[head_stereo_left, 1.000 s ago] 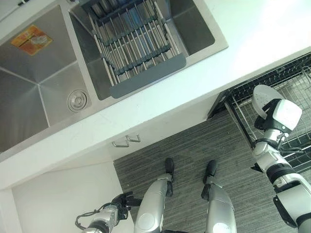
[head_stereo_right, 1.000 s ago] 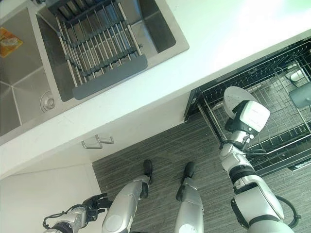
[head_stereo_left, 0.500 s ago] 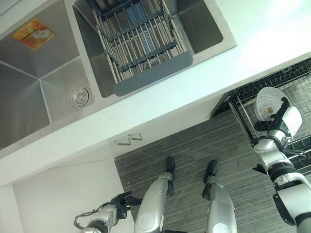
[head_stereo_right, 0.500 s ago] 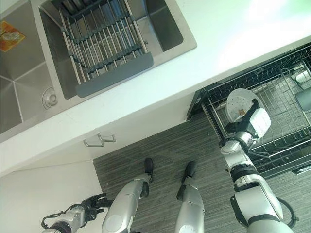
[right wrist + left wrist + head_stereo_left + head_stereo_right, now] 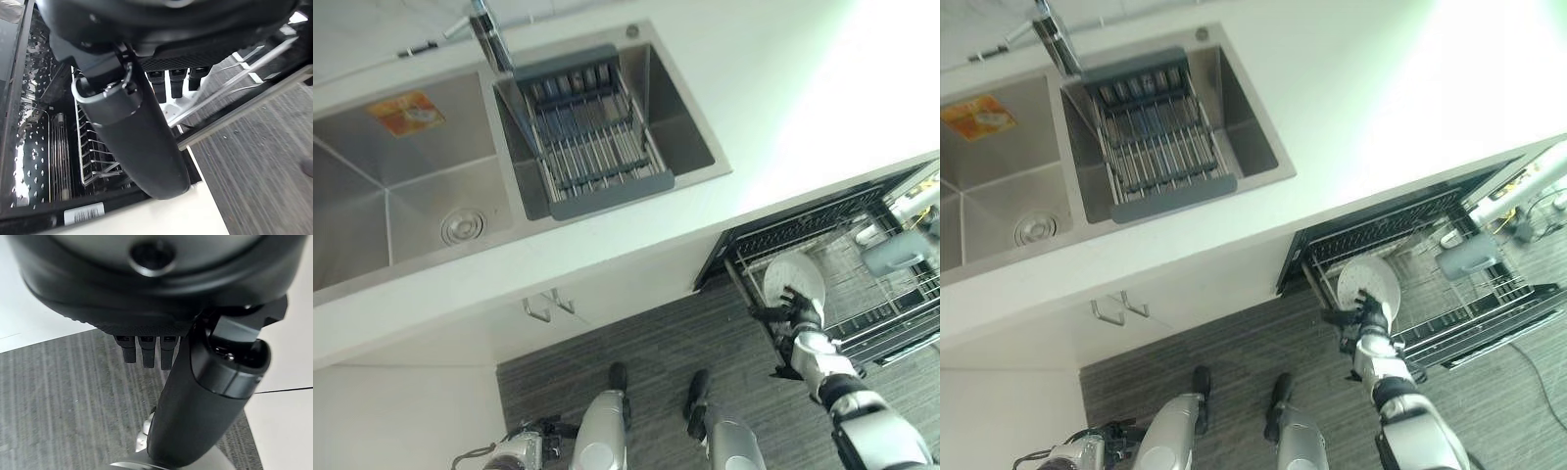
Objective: Place the dishes in the dishwasher.
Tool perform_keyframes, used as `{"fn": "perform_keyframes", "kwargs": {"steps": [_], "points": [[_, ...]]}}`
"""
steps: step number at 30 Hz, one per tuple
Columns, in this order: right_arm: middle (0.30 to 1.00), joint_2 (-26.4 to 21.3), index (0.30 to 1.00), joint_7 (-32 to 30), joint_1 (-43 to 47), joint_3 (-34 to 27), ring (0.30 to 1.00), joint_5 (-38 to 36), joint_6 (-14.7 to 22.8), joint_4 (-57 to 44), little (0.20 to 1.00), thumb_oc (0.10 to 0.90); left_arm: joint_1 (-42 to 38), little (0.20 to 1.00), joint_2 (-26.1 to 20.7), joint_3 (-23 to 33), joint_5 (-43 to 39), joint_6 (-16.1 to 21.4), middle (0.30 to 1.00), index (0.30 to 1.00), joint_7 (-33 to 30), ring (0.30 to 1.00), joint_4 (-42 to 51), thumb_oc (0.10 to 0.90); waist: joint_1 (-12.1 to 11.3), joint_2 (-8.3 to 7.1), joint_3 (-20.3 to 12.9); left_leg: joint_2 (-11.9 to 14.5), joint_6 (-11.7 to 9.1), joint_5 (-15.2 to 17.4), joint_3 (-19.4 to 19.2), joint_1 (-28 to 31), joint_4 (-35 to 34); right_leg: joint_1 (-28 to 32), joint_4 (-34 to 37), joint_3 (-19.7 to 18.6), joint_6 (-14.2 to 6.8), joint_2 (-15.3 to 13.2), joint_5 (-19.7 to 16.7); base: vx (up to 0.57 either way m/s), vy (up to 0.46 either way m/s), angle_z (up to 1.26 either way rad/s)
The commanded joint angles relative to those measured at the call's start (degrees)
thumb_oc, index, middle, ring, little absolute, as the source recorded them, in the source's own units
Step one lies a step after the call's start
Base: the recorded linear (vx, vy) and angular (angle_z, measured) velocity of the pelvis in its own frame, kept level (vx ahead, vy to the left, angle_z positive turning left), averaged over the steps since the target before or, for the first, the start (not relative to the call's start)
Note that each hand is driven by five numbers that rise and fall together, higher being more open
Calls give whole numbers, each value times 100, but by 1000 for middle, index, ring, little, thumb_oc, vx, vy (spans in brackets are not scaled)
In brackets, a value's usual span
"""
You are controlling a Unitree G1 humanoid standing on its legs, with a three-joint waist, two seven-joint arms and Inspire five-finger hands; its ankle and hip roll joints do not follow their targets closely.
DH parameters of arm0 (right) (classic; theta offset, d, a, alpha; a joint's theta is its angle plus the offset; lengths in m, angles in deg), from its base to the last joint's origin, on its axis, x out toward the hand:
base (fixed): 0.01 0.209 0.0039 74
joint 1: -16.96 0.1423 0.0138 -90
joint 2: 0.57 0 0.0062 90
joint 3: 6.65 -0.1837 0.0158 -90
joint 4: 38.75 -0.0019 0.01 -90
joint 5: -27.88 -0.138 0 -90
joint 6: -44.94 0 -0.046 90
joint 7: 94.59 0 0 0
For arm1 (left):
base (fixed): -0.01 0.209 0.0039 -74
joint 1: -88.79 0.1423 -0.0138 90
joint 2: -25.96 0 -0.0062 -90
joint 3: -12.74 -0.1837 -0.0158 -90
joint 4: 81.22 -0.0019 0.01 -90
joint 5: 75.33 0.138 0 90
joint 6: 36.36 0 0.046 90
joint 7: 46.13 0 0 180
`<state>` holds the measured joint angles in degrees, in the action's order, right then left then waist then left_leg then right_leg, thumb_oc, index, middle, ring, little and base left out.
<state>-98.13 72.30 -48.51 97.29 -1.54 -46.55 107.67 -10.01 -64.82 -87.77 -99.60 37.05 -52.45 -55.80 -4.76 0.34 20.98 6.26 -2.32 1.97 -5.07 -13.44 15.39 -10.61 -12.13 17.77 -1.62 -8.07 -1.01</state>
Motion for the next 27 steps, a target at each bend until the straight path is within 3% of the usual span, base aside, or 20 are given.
{"fn": "perform_keyframes", "kwargs": {"steps": [1, 5, 11, 17, 18, 24, 27], "points": [[900, -324, 900, 145, 153, 89, 900, 263, 168, -445, 900, 800, 208, 900, -89, -142, 114, -277, 900, 900, -213, 900, 26, 800, -67, 122, 77, 7, -9, 734, -54, -9, 180, 252, -506, -270, -379, -84, 1028, 59, -74, 0], [900, -541, 900, -533, -119, -3, 900, 658, 209, -1011, 900, 800, 317, 900, -127, -72, 104, -368, 900, 900, -283, 900, 129, 800, -8, 46, 22, 20, -3, 760, -32, 88, 180, 368, -506, -304, -389, -48, 1062, 28, -51, 5], [900, -752, 900, -1679, -521, -421, 900, 1208, 256, -1842, 900, 800, 566, 900, -31, 82, 175, -194, 900, 900, -283, 900, 32, 800, 158, -4, -136, 24, 5, 802, -48, 165, 180, 436, -506, -452, -382, -14, 1133, 10, 12, -2], [900, -683, 900, -2051, -789, -606, 900, 1477, 532, -2410, 900, 800, 753, 900, 106, 186, 284, -133, 900, 900, -334, 900, 30, 800, 242, 2, -216, 37, 11, 828, -91, 277, 180, 519, -506, -523, -383, -24, 1170, 21, 23, -12], [900, -692, 900, -2190, -831, -688, 900, 1510, 762, -2598, 900, 800, 794, 900, 121, 225, 279, -124, 900, 900, -335, 900, 33, 800, 265, 3, -238, 49, 9, 836, -112, 291, 180, 528, -506, -548, -388, -27, 1186, -7, 15, -6], [900, -677, 900, -2416, -1178, -1158, 900, 1552, 1343, -3743, 900, 800, 1029, 900, 241, 448, 315, -64, 900, 900, -329, 900, 99, 800, 413, -11, -348, 71, -3, 885, -194, 356, 180, 542, -506, -651, -398, -30, 1236, 2, 39, -8], [900, -624, 900, -2713, -1383, -1386, 900, 1403, 1860, -4309, 900, 800, 1129, 900, 316, 529, 297, -1, 900, 900, -357, 900, 101, 800, 500, -22, -387, 80, 2, 905, -235, 407, 180, 559, -506, -705, -400, -32, 1252, 25, 45, -7]]}}
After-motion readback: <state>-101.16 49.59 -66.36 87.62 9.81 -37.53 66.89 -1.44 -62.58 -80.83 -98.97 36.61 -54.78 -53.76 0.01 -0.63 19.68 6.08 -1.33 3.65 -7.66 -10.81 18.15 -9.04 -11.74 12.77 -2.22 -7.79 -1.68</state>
